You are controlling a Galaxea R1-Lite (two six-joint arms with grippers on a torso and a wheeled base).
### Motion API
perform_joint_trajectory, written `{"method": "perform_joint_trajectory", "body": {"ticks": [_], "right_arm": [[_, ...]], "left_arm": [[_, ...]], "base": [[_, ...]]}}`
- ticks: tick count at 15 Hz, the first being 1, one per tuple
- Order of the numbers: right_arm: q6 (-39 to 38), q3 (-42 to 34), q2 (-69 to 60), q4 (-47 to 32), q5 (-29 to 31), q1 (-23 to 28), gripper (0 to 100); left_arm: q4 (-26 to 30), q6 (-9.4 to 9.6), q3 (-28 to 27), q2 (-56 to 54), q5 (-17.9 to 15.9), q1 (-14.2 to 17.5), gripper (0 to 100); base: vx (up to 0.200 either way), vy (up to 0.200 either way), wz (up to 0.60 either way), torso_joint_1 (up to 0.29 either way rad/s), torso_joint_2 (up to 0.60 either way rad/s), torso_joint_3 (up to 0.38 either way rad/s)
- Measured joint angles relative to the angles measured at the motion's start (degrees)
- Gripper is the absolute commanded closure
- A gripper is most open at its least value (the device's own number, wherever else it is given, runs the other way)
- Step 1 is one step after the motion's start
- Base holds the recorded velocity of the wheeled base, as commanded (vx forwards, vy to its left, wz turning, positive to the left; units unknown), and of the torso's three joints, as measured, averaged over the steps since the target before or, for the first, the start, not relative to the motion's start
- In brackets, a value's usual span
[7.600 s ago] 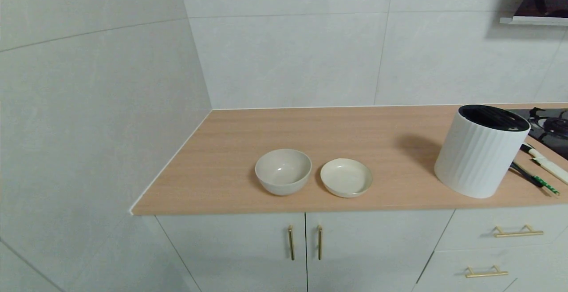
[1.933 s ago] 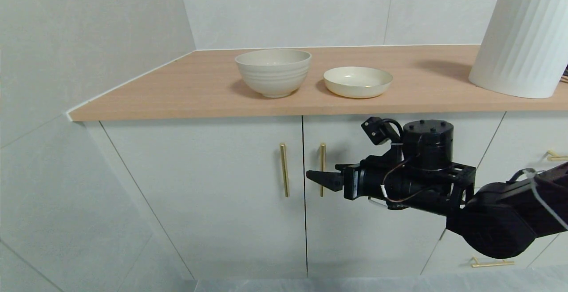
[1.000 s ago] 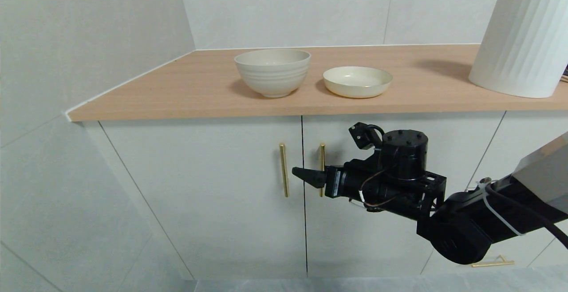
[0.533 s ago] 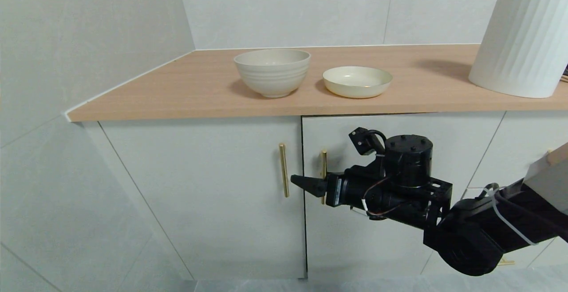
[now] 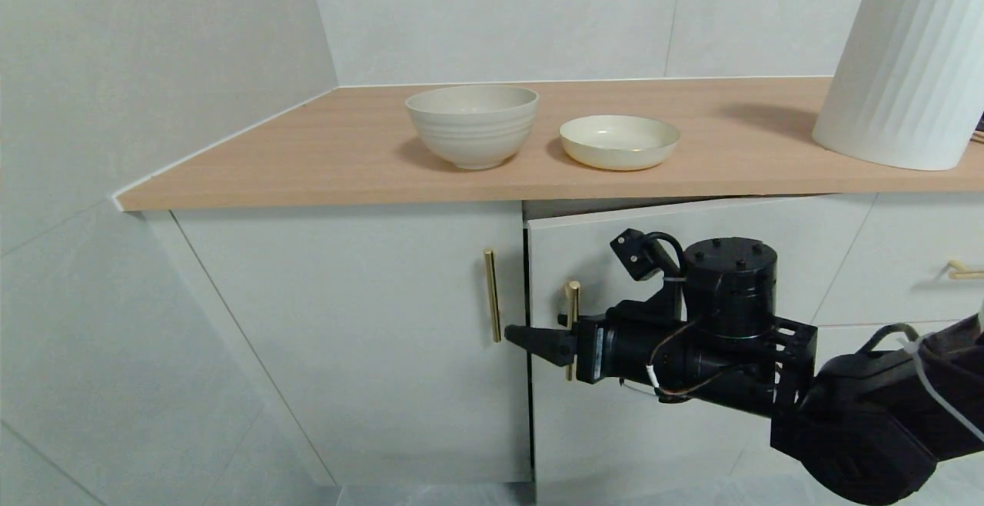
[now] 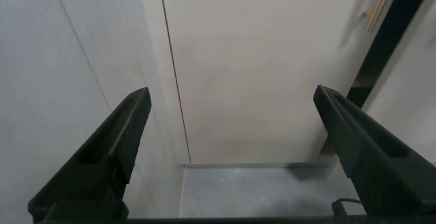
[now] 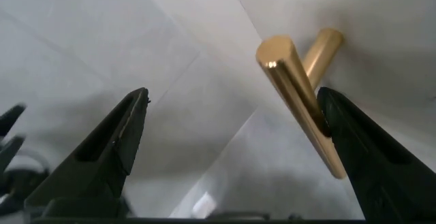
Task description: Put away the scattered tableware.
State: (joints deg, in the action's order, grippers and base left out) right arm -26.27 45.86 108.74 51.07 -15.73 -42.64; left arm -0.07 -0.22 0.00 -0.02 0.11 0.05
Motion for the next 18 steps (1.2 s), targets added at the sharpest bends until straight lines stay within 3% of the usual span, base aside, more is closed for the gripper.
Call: {"method": "perform_joint_trajectory", "body": {"ticks": [4,7,10,14,15,18], "right_arm": [[0.0,-2.0,-7.4,-11.0,-8.3,0.1,0],[0.0,-3.0,-10.8,-13.7,-12.4,0.4,0],[0.0,-3.5,-12.4,-13.8,-13.3,0.7,0],[0.1,-3.9,-13.0,-13.6,-13.4,0.7,0],[0.1,-4.2,-13.2,-13.6,-13.4,0.7,0],[0.1,-4.7,-13.4,-13.5,-13.5,0.7,0]], "left_arm": [[0.0,-0.02,0.0,0.0,0.0,0.0,0],[0.0,0.00,0.0,0.0,0.0,0.0,0],[0.0,0.22,0.0,0.0,0.0,0.0,0],[-0.3,2.18,-0.8,0.0,-0.5,0.0,0],[0.9,2.21,-1.8,0.1,-1.8,0.0,0],[7.8,2.10,-10.6,3.6,-11.1,-0.9,0]], "base": [[0.000,0.000,0.00,0.000,0.00,0.000],[0.000,0.000,0.00,0.000,0.00,0.000],[0.000,0.000,0.00,0.000,0.00,0.000],[0.000,0.000,0.00,0.000,0.00,0.000],[0.000,0.000,0.00,0.000,0.00,0.000],[0.000,0.000,0.00,0.000,0.00,0.000]]}}
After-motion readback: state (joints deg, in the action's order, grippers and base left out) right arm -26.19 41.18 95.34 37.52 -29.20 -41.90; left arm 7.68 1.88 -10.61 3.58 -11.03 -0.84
